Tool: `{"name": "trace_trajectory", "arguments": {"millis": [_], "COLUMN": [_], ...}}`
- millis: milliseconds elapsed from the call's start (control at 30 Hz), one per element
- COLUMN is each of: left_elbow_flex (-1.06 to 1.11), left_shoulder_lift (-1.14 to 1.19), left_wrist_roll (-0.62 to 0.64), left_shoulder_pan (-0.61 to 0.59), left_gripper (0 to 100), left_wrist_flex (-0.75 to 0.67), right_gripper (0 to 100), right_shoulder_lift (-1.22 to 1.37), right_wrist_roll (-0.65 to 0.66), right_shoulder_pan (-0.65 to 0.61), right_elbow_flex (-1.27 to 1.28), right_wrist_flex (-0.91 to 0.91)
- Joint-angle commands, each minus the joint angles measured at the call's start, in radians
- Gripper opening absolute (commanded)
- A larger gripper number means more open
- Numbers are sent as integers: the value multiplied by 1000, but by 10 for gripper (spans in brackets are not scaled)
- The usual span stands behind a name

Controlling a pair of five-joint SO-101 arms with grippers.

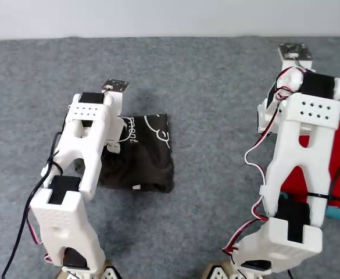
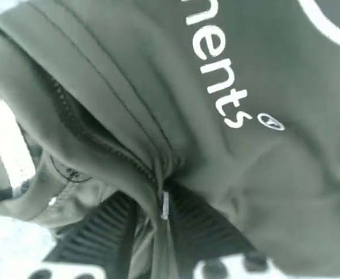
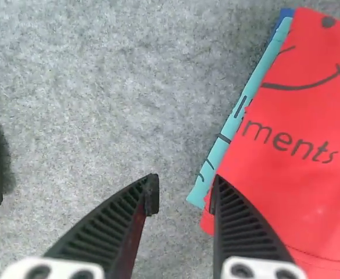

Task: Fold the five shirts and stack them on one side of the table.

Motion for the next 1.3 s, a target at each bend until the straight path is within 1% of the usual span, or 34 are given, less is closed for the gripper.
{"name": "trace_trajectory", "arguments": {"millis": [0, 267, 400, 667, 767, 1033, 1100, 1200, 1267], "left_elbow_flex": [-47, -47, -47, -45, -44, -47, -47, -50, -51], "left_shoulder_lift": [-26, -230, -292, -298, -290, -184, -183, -183, -184], "left_wrist_roll": [12, 5, -9, -100, -121, -123, -123, -118, -118], "left_shoulder_pan": [-3, -2, -15, -146, -163, -164, -166, -166, -178], "left_gripper": [4, 4, 4, 4, 4, 9, 43, 126, 152], "left_wrist_flex": [2, 51, 84, 83, 81, 87, 89, 104, 110], "right_gripper": [151, 151, 151, 151, 151, 151, 151, 151, 151], "right_shoulder_lift": [-61, -59, -59, -59, -59, -62, -64, -64, -64], "right_wrist_roll": [9, 9, 9, 9, 9, 9, 9, 9, 9], "right_shoulder_pan": [12, 12, 13, 13, 12, 12, 12, 13, 13], "right_elbow_flex": [-5, -5, -5, -5, -5, -5, -5, -5, -5], "right_wrist_flex": [38, 38, 38, 38, 38, 38, 38, 38, 38]}}
